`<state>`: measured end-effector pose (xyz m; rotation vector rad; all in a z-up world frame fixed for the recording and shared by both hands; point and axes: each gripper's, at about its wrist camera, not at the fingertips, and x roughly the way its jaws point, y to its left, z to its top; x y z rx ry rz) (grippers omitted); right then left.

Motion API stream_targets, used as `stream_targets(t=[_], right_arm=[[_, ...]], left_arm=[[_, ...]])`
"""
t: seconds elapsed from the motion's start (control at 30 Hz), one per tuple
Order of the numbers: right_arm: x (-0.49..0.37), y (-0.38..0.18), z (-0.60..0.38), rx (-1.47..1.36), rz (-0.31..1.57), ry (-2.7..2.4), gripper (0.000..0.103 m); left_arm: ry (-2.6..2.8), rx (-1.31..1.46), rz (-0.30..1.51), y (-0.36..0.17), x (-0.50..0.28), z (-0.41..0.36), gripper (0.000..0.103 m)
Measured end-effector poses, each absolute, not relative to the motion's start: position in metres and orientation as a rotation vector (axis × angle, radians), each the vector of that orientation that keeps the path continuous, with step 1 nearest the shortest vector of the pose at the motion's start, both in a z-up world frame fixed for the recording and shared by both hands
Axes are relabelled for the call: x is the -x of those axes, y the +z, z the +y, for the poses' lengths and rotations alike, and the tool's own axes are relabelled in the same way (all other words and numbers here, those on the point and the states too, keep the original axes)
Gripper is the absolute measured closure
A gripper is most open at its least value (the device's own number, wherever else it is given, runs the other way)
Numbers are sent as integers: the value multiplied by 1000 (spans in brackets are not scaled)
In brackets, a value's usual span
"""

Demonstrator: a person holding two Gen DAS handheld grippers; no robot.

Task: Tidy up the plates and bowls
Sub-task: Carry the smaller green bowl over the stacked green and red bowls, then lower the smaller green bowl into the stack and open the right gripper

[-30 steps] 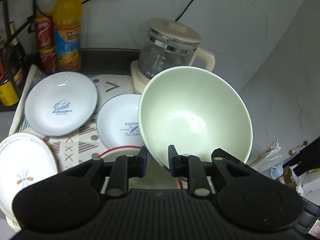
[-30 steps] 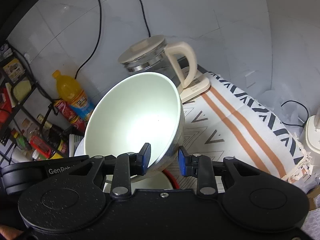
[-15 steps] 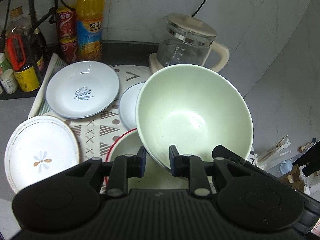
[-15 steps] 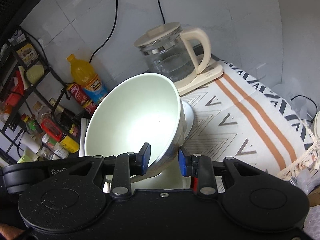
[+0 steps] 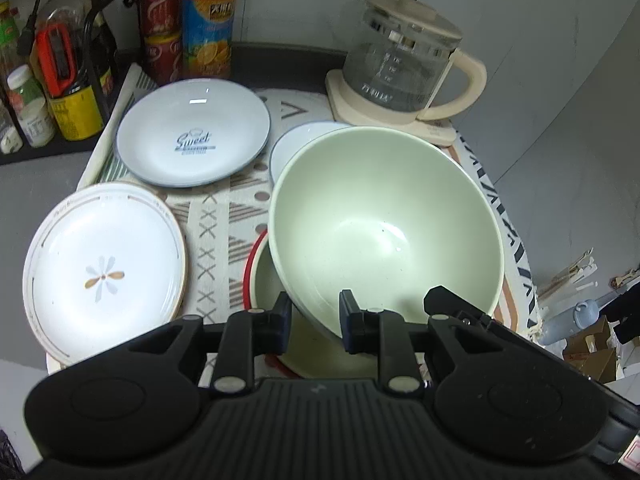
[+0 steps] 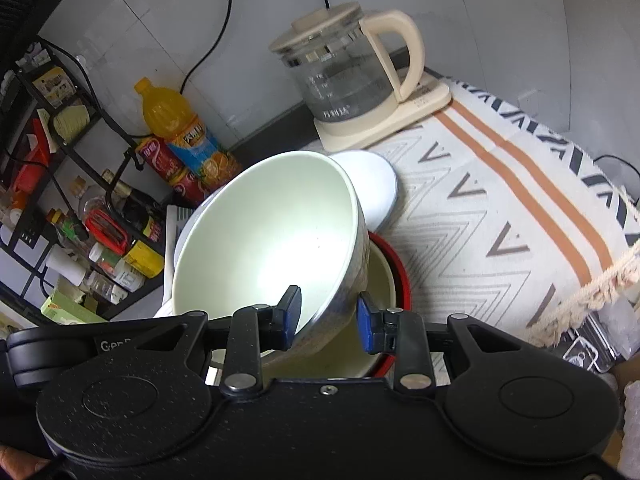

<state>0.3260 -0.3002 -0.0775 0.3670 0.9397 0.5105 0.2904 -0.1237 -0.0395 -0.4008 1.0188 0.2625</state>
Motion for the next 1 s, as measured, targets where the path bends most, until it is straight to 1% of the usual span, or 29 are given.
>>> stream_targets(t=[0.5,0.87,1.0], right_arm=[[-323,-94,-291,-340,988,496,71],[-323,-92,-288,-323,988,502,70],[-322,-89,-290,-314,995,494,67]], left_arm=[[276,401,1074,-64,-287,-122,79],[268,354,1065,-66,-290,-125,78],[277,367,1078,-67,-290,-124,78]])
